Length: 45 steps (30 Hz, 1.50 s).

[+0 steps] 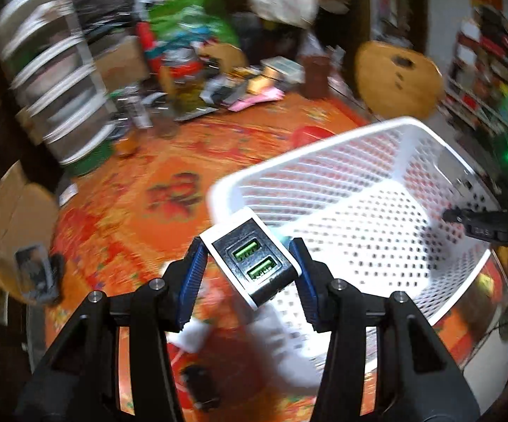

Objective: Organize rigid objects
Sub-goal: 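Carry the green-port charger into the basket and open the left tool, then return the left tool to the table and grasp another white charger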

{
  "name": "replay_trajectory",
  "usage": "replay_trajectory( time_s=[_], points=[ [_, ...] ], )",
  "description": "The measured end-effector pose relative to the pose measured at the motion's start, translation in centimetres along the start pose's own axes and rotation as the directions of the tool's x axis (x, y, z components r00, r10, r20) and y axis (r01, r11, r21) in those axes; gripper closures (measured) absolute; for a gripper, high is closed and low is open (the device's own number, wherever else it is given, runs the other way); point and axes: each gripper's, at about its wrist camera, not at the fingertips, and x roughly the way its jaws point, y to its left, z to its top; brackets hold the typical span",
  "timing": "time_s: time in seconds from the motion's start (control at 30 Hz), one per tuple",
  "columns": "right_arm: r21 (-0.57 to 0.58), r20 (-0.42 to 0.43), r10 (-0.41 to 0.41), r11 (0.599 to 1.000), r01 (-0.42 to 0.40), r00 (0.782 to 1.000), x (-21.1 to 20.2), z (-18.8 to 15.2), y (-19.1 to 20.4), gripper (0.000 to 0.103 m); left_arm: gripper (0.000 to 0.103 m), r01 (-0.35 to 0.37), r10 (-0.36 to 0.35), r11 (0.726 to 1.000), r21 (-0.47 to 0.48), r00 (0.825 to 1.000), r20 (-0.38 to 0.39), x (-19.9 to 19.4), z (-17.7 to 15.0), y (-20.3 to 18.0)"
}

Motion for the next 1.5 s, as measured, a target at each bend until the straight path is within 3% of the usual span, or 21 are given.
replay_trajectory(
  time_s=[0.23, 0.73, 0.77, 0.87, 0.97, 1.17, 1.3, 1.4, 1.5],
  points=[
    [0.0, 0.002, 0.004, 1.0, -0.004, 1.0, 0.0, -0.1, 0.0, 0.088, 0.057, 0.008, 0.017, 0.993, 0.118, 0.979, -0.205, 7.5, 2.1, -4.5],
    [0.002, 0.005, 0.016, 1.0, -0.016, 1.0, -0.1, -0.2, -0.2, 0.088, 0.057, -0.029, 0.074, 0.983, 0.181, 0.967, -0.243, 10.6, 1.6, -5.6],
    [0.002, 0.005, 0.016, 1.0, -0.016, 1.0, -0.1, -0.2, -0.2, 0.088, 0.052, -0.034, 0.079, 0.981, 0.19, 0.97, -0.231, 10.5, 1.6, -5.7],
    [0.001, 0.005, 0.016, 1.0, -0.016, 1.0, -0.1, -0.2, -0.2, 0.088, 0.018, -0.088, 0.127, 0.971, 0.224, 0.978, -0.167, 9.5, 1.6, -6.1],
    [0.002, 0.006, 0.018, 1.0, -0.018, 1.0, -0.2, -0.2, -0.2, 0.088, 0.014, -0.118, 0.143, 0.968, 0.222, 0.985, -0.1, 7.5, 1.7, -5.5],
    [0.0, 0.004, 0.017, 1.0, -0.017, 1.0, -0.2, -0.1, -0.3, 0.088, 0.014, -0.165, 0.167, 0.979, 0.12, 0.986, -0.003, 2.4, 1.8, -0.8],
    [0.0, 0.005, 0.02, 1.0, -0.02, 1.0, -0.2, -0.1, -0.4, 0.088, 0.0, -0.208, 0.209, 0.978, -0.008, 0.978, 0.012, 0.4, 0.8, 5.9],
    [-0.001, 0.008, 0.024, 1.0, -0.024, 1.0, -0.2, 0.0, -0.5, 0.088, 0.001, -0.222, 0.216, 0.965, -0.142, 0.975, -0.055, 2.0, -1.4, 11.6],
    [-0.001, 0.011, 0.024, 1.0, -0.024, 1.0, -0.2, 0.0, -0.5, 0.088, 0.001, -0.182, 0.158, 0.963, -0.199, 0.979, -0.131, 5.6, -4.1, 14.8]
  ],
)
